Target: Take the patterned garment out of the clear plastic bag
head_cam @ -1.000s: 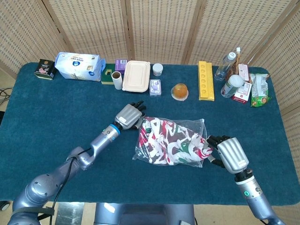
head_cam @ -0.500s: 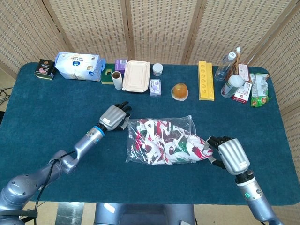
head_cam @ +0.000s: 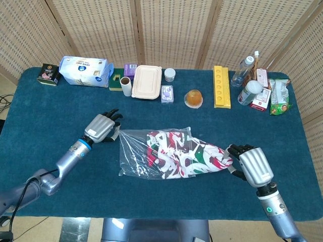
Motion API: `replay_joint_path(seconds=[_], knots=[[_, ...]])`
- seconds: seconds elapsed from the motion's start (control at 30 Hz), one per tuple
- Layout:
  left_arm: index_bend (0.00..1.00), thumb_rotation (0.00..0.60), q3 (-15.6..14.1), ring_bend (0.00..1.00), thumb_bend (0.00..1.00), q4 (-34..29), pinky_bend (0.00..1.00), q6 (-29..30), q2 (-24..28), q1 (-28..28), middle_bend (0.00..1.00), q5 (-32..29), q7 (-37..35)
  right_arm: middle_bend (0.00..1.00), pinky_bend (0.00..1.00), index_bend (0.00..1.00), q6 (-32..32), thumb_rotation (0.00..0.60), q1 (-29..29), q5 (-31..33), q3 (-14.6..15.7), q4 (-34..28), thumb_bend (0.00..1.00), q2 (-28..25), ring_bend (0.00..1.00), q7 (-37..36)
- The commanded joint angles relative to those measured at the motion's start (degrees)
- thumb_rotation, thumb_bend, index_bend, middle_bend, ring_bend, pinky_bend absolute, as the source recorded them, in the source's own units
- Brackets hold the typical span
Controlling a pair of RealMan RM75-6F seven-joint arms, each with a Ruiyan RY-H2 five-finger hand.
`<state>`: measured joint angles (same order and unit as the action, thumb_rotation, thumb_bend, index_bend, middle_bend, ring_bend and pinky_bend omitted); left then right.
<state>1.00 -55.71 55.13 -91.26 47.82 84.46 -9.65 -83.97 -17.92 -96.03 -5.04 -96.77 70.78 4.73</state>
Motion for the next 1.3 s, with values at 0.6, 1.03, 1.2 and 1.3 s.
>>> replay_joint_path(seconds=[0.6, 1.03, 1.2, 1.3], knots=[[0.66, 0.600, 0.19, 0.10, 0.53, -6.91, 0.28, 3.07, 10.70, -9.55, 0.24, -5.43, 4.07, 0.57, 0.67, 0.76, -0.86, 0.600, 1.62, 4.47, -1.82, 2.87, 0.56, -3.10, 0.67, -2.51], [0.00, 0.600, 2.95, 0.00, 0.00, -15.99, 0.07, -2.89, 14.96, -9.98, 0.00, -12.68, 10.07, 0.27, 0.41, 0.25, 1.33, 0.600, 2.16, 5.18, -0.29, 4.88, 0.44, -3.73, 0.36, -2.20], [0.00, 0.596, 4.40, 0.00, 0.00, -20.26, 0.07, 0.09, 17.04, -11.64, 0.00, -15.24, 13.02, 0.19, 0.30, 0.13, 1.26, 0.600, 2.98, 6.32, -0.23, 4.64, 0.32, -5.12, 0.25, -1.77], [0.00, 0.596, 4.64, 0.00, 0.01, -22.54, 0.07, 2.33, 17.91, -13.03, 0.00, -16.07, 14.63, 0.18, 0.27, 0.12, 1.52, 0.600, 3.47, 7.00, 0.00, 4.19, 0.29, -6.03, 0.23, -1.21]])
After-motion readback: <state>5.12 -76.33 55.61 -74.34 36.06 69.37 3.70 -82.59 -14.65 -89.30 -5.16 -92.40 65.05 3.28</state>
